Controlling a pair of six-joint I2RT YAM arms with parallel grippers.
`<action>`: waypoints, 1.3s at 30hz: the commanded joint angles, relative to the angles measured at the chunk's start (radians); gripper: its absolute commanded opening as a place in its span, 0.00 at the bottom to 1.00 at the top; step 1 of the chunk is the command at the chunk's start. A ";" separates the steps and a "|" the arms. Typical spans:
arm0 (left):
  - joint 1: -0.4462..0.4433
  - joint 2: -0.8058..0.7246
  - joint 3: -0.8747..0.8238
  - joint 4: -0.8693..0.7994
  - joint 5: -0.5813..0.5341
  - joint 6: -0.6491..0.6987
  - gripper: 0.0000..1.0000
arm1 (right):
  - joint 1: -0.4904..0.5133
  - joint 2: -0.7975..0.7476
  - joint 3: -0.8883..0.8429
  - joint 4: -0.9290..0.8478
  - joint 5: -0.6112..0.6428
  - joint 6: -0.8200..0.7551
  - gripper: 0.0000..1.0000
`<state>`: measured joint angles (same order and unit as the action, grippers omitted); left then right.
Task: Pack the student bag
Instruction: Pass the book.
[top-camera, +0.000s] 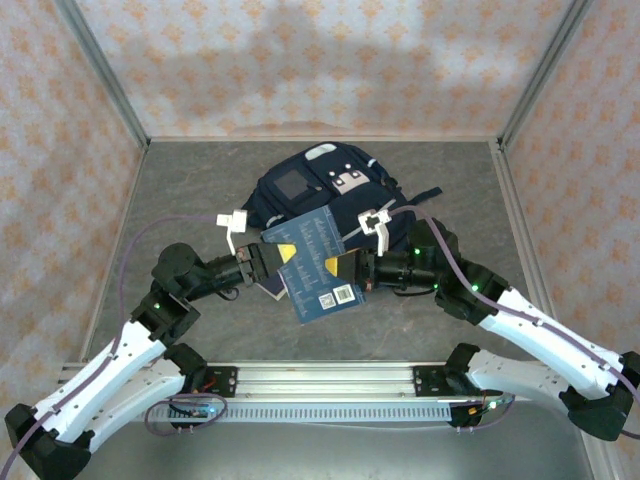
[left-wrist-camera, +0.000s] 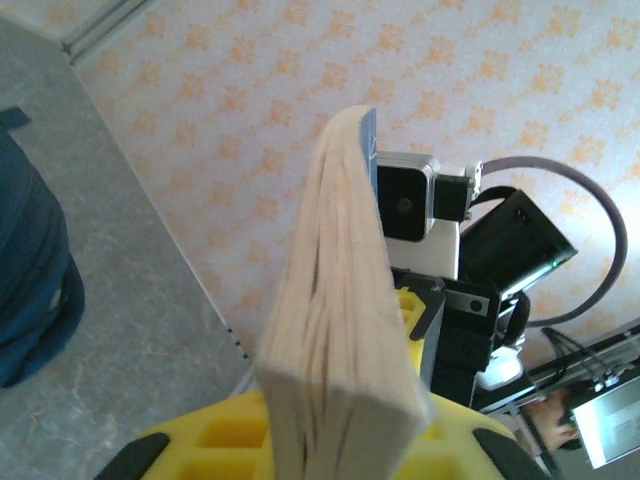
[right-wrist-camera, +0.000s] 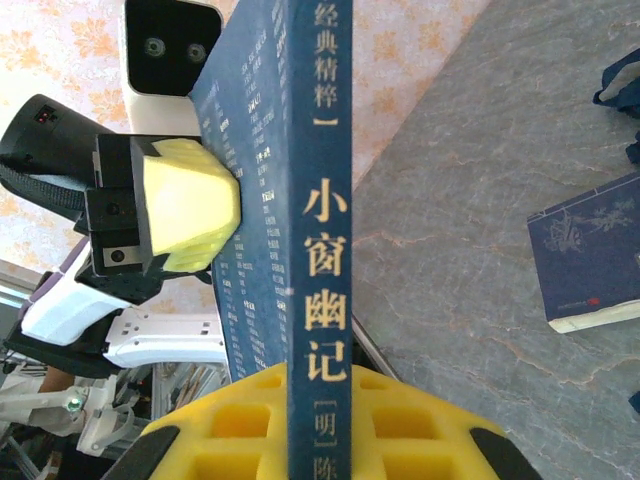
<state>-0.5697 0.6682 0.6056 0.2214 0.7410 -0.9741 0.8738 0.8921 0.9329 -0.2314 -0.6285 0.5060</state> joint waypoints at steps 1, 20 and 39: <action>-0.018 0.003 -0.003 0.078 0.006 -0.009 0.02 | -0.008 -0.015 0.000 0.033 0.040 0.015 0.00; -0.019 0.002 -0.033 0.108 -0.383 -0.173 0.00 | 0.030 -0.131 -0.493 0.846 0.353 0.415 0.92; -0.025 0.113 0.021 -0.040 -0.392 -0.104 0.38 | 0.119 -0.064 -0.513 0.902 0.603 0.379 0.00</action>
<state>-0.5896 0.7631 0.5701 0.2386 0.3546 -1.1389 0.9905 0.8989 0.4347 0.6796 -0.1452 0.9035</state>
